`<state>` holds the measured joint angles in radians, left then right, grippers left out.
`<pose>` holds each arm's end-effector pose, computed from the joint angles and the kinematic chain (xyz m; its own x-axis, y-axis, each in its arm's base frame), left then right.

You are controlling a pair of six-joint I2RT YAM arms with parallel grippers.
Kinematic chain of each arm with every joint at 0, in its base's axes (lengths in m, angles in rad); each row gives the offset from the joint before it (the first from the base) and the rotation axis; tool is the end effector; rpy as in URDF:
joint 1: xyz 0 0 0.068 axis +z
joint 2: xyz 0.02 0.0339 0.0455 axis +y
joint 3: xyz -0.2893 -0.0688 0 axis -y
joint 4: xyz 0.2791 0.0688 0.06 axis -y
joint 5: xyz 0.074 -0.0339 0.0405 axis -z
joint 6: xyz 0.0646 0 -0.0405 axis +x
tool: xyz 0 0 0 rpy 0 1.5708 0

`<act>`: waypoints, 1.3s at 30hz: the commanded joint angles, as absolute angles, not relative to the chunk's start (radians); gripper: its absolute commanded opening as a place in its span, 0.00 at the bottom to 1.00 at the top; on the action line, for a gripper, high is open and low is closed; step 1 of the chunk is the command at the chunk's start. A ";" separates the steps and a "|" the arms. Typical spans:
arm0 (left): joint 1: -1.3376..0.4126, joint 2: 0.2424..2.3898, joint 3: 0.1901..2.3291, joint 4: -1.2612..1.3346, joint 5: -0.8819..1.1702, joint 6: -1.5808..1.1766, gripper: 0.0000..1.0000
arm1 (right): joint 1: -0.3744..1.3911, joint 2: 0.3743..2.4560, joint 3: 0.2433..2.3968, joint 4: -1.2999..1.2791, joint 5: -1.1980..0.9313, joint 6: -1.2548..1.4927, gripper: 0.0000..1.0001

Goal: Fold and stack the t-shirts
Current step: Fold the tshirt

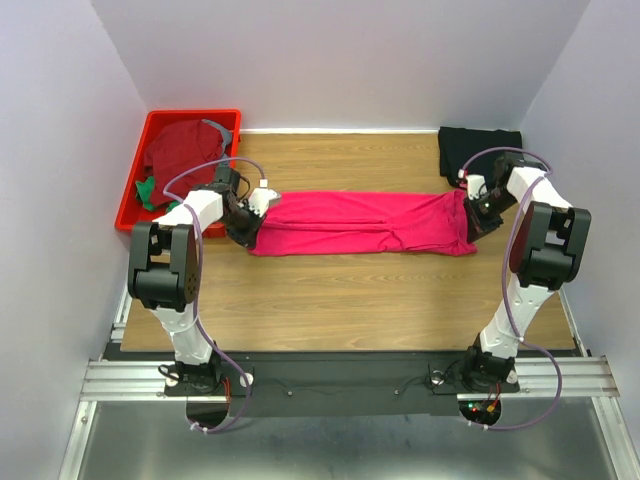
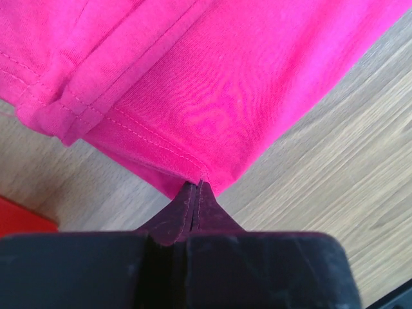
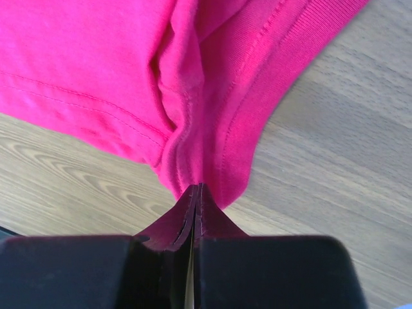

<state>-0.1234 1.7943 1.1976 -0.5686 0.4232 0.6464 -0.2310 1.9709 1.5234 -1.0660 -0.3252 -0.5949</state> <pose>0.3948 -0.0757 0.1663 -0.5635 0.6233 -0.5422 0.7672 0.6383 -0.0636 0.4116 -0.0756 0.1783 -0.9165 -0.3300 -0.2262 -0.3797 0.8955 0.2321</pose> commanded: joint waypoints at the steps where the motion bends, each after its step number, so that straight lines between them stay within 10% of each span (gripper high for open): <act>1: -0.111 1.764 1.203 -0.617 0.405 0.663 0.00 | -0.250 1.930 1.520 -1.066 -0.278 -0.640 0.01; 12: -0.083 1.736 1.180 -0.647 0.336 0.707 0.00 | -0.287 1.917 1.457 -1.055 -0.205 -0.700 0.02; 20: -0.089 1.747 1.189 -0.647 0.357 0.693 0.15 | -0.285 1.940 1.667 -1.182 -0.385 -0.624 0.62; 39: -0.092 1.753 1.177 -0.634 0.345 0.680 0.15 | -0.187 1.959 1.482 -1.039 -0.367 -0.561 0.47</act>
<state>-0.0898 1.7863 1.1870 -0.6178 0.3462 0.6861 -0.1871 1.9625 1.4975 -1.0943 -0.3828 -0.5747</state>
